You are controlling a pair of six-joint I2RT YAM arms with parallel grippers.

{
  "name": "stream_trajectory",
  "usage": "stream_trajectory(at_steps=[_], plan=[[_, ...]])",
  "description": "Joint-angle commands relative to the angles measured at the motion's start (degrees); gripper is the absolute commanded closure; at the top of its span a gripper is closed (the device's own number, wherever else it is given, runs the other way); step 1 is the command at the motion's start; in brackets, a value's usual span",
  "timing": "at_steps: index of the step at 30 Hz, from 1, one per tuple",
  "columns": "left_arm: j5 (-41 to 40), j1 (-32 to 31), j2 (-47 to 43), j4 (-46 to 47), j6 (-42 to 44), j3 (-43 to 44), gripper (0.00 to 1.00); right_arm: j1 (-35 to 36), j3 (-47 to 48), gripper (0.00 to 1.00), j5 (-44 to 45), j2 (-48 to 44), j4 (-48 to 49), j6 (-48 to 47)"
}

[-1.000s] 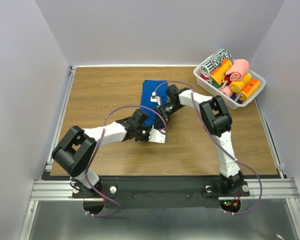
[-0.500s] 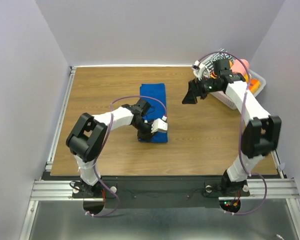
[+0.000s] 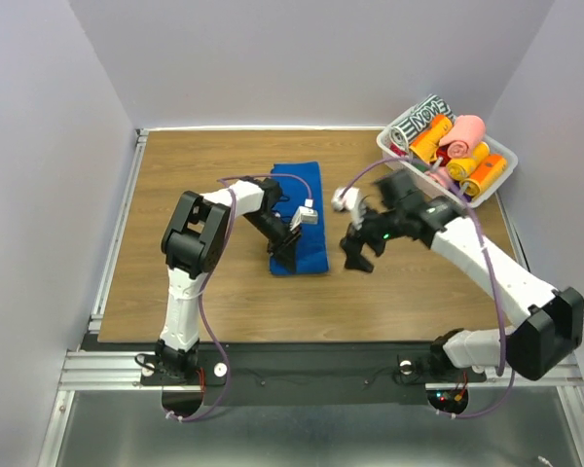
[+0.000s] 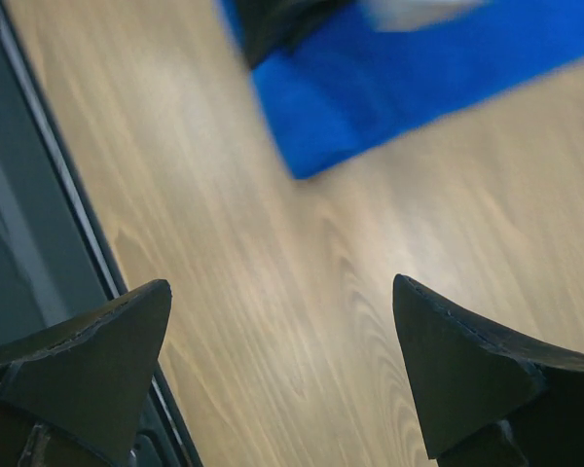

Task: Roll the towels
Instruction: Roll the towel

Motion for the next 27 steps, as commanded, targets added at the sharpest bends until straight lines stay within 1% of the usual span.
stream_trajectory(at_steps=[1, 2, 3, 5, 6, 7, 8, 9, 10, 13, 19, 23, 24, 25, 26, 27], plan=[[-8.26, -0.68, 7.4, -2.47, 1.86, -1.01, 0.68, 14.62, -3.77, 0.0, 15.13, 1.32, 7.61, -1.99], [-8.35, -0.42, 8.45, -2.91, 1.95, 0.21, 0.68, 16.29, -4.64, 0.0, 18.63, 2.89, 11.1, -2.69], [-8.17, -0.25, 8.73, -3.7, 1.86, 1.26, 0.68, 19.79, -5.08, 0.0, 20.41, 3.52, 12.96, -3.13], [-8.26, -0.07, 9.78, -4.5, 2.12, 2.24, 0.67, 22.88, -6.66, 0.0, 25.23, 6.06, 18.57, -4.7], [-8.52, -0.07, 10.04, -5.02, 2.21, 3.11, 0.67, 25.25, -7.28, 0.01, 26.13, 6.77, 20.43, -5.41], [-8.61, 0.02, 10.39, -5.29, 2.21, 3.55, 0.67, 25.88, -7.9, 0.01, 26.75, 7.56, 22.28, -6.29], [-8.96, 0.02, 10.92, -5.47, 2.3, 3.99, 0.67, 26.93, -10.25, 0.01, 28.49, 8.0, 27.17, -8.21], [-9.14, 0.02, 11.19, -5.99, 2.3, 4.43, 0.67, 28.16, -11.67, 0.01, 29.29, 8.79, 29.57, -9.45], [-9.05, 0.02, 11.45, -6.43, 2.65, 5.13, 0.66, 28.61, -12.55, 0.01, 29.74, 9.49, 31.59, -11.29], [-9.4, 0.28, 11.63, -6.17, 2.48, 5.49, 0.66, 28.7, -13.87, 0.05, 29.74, 12.39, 36.52, -11.74], [-9.75, 0.99, 12.42, -6.7, 3.09, 6.28, 0.66, 28.7, -13.61, 0.11, 26.75, 18.55, 41.54, -12.18], [-9.4, 1.25, 12.25, -6.96, 3.44, 6.81, 0.66, 28.7, -13.96, 0.27, 25.96, 21.8, 42.25, -13.85], [-9.49, 1.34, 11.9, -6.96, 3.44, 6.81, 0.66, 28.78, -14.31, 0.32, 25.96, 22.85, 42.77, -14.03], [-9.49, 1.42, 11.72, -6.87, 3.36, 6.81, 0.64, 28.79, -14.75, 0.36, 26.05, 23.3, 43.12, -14.2], [-9.58, 1.51, 11.37, -6.7, 3.27, 6.55, 0.62, 28.79, -15.19, 0.42, 26.14, 23.82, 43.3, -14.73], [-9.49, 1.69, 10.49, -6.61, 3.27, 6.29, 0.61, 28.7, -15.54, 0.5, 26.14, 24.26, 43.3, -14.56]])
